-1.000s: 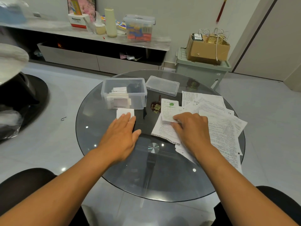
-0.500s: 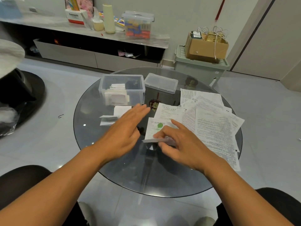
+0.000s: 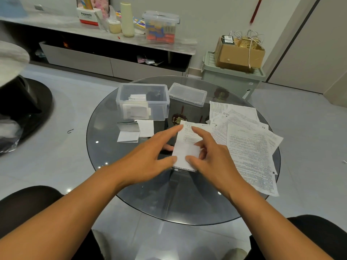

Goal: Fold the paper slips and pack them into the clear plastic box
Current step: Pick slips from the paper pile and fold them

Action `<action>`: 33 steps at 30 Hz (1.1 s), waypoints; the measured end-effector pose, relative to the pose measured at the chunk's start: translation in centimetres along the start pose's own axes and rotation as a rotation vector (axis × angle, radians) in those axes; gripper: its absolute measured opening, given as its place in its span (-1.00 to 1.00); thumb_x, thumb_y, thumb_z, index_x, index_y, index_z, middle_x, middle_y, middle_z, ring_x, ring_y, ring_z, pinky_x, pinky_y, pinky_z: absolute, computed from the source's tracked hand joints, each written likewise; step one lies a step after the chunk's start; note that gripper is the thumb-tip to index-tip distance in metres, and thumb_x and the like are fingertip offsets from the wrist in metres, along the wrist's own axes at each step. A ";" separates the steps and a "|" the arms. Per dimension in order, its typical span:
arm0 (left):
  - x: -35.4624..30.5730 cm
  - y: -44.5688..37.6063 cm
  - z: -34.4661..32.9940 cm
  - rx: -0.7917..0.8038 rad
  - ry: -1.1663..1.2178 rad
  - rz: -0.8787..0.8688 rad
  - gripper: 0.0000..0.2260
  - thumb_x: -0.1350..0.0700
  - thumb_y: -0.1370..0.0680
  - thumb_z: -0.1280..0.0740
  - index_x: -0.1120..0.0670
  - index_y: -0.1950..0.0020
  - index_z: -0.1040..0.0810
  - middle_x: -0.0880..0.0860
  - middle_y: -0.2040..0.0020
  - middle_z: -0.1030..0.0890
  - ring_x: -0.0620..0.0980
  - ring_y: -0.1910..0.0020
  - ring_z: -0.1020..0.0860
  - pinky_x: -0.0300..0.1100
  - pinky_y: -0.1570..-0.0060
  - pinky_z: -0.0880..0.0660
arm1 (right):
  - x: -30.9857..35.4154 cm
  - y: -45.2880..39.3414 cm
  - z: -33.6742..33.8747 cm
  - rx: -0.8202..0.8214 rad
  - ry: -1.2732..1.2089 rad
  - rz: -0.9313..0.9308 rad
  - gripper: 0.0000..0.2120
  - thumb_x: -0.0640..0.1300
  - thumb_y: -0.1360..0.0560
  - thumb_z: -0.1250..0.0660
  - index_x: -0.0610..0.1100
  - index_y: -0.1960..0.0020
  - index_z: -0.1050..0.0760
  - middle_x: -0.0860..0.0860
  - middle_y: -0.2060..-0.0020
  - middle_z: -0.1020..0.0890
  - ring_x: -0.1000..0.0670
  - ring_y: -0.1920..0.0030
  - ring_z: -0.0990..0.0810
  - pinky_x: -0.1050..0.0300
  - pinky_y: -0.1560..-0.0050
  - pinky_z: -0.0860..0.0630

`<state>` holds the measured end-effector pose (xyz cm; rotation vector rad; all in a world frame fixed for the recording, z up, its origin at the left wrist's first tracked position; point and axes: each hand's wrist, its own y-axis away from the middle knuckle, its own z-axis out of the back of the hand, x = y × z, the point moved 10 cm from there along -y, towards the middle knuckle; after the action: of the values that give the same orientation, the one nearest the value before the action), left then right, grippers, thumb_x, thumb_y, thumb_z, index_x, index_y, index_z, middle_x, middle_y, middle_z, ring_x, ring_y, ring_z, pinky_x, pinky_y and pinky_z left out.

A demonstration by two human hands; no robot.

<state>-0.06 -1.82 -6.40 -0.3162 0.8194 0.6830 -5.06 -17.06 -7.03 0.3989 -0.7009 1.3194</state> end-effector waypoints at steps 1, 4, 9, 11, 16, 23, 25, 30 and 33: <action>0.1 -0.1 -0.2 -0.001 -0.083 -0.026 -0.36 -0.07 -0.60 -0.36 -0.39 -0.56 -0.09 -0.30 -0.53 -0.22 -0.27 -0.42 -0.36 -0.22 -0.35 -0.39 | 0.1 0.0 0.1 -0.008 0.021 0.003 -0.27 0.04 -0.50 -0.49 0.36 -0.50 -0.17 0.18 -0.11 -0.56 0.08 0.01 -0.56 -0.10 -0.20 -0.56; 0.5 -0.5 -1.0 0.033 -0.392 -0.093 -0.45 -0.27 -0.54 -0.35 -0.22 -0.51 -0.37 -0.23 -0.54 -0.29 -0.19 -0.48 -0.26 -0.04 -0.48 -0.28 | 0.2 0.0 0.3 -0.025 0.099 0.025 -0.45 0.03 -0.55 -0.42 0.27 -0.47 -0.30 0.18 -0.24 -0.52 0.13 0.02 -0.54 -0.12 -0.31 -0.45; -0.3 -1.1 -0.8 -0.007 -0.525 -0.178 -0.46 -0.36 -0.52 -0.30 -0.13 -0.43 -0.51 -0.20 -0.40 -0.48 -0.15 -0.37 -0.37 -0.18 -0.37 -0.27 | -1.5 -0.1 1.4 0.006 0.023 -0.112 -0.49 -0.20 -0.61 -0.21 0.34 -0.37 -0.31 0.23 -0.19 -0.54 0.04 -0.09 -0.58 -0.07 -0.12 -0.60; -0.5 -1.4 -0.8 -0.022 -0.548 -0.185 -0.48 -0.33 -0.54 -0.29 -0.11 -0.42 -0.52 -0.18 -0.38 -0.50 -0.12 -0.33 -0.40 -0.15 -0.33 -0.37 | -1.6 -0.1 1.3 0.077 -0.002 -0.127 -0.37 -0.28 -0.55 -0.25 0.35 -0.41 -0.30 0.25 -0.24 -0.50 0.13 -0.07 -0.60 0.06 -0.10 -0.61; -0.7 -1.7 -1.0 -0.003 -0.564 -0.187 -0.51 -0.33 -0.56 -0.25 -0.10 -0.38 -0.55 -0.15 -0.32 -0.53 -0.10 -0.25 -0.42 -0.09 -0.21 -0.47 | -1.1 0.1 0.3 0.197 -0.112 -0.093 -0.19 -0.38 -0.46 -0.36 0.34 -0.47 -0.29 0.24 -0.35 -0.41 0.28 -0.05 -0.58 0.24 -0.05 -0.59; -0.3 -1.8 -1.3 0.028 -0.515 -0.159 -0.33 -0.47 -0.44 -0.28 -0.12 -0.43 -0.51 -0.19 -0.33 -0.47 -0.16 -0.27 -0.36 -0.12 -0.23 -0.46 | 0.0 0.3 0.0 0.154 -0.075 0.025 -0.24 -0.21 -0.46 -0.52 0.35 -0.47 -0.32 0.27 -0.36 -0.32 0.21 -0.06 -0.55 0.18 -0.17 -0.55; -0.3 -1.8 -1.2 0.007 -0.505 -0.160 -0.40 -0.42 -0.48 -0.29 -0.13 -0.40 -0.53 -0.19 -0.31 -0.49 -0.17 -0.23 -0.38 -0.13 -0.19 -0.47 | 0.1 0.1 0.2 0.074 -0.071 0.045 -0.43 -0.10 -0.44 -0.54 0.33 -0.32 -0.47 0.26 -0.36 -0.34 0.16 -0.07 -0.54 -0.03 -0.25 -0.53; -0.1 -1.5 -1.0 -0.019 -0.452 -0.159 -0.58 -0.32 -0.54 -0.31 -0.16 -0.31 -0.59 -0.20 -0.21 -0.53 -0.15 -0.15 -0.42 -0.09 -0.12 -0.49 | 1.1 0.1 0.4 0.045 0.065 0.091 -0.87 -0.05 -0.55 -0.40 0.18 0.00 -0.65 0.23 -0.33 -0.44 0.18 -0.23 -0.38 -0.07 -0.35 -0.34; 0.2 -1.4 -0.4 -0.043 -0.379 -0.120 -0.73 -0.25 -0.55 -0.36 -0.16 -0.15 -0.63 -0.22 -0.12 -0.57 -0.14 -0.09 -0.47 -0.05 -0.08 -0.53 | 0.8 0.0 0.3 0.076 0.155 0.079 -0.87 -0.06 -0.62 -0.31 0.11 -0.04 -0.63 0.19 -0.20 -0.53 0.14 -0.15 -0.47 -0.09 -0.33 -0.36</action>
<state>0.74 -2.98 -6.80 -0.2615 0.4214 0.6233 -5.05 -16.68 -6.29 0.3290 -0.5424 1.4385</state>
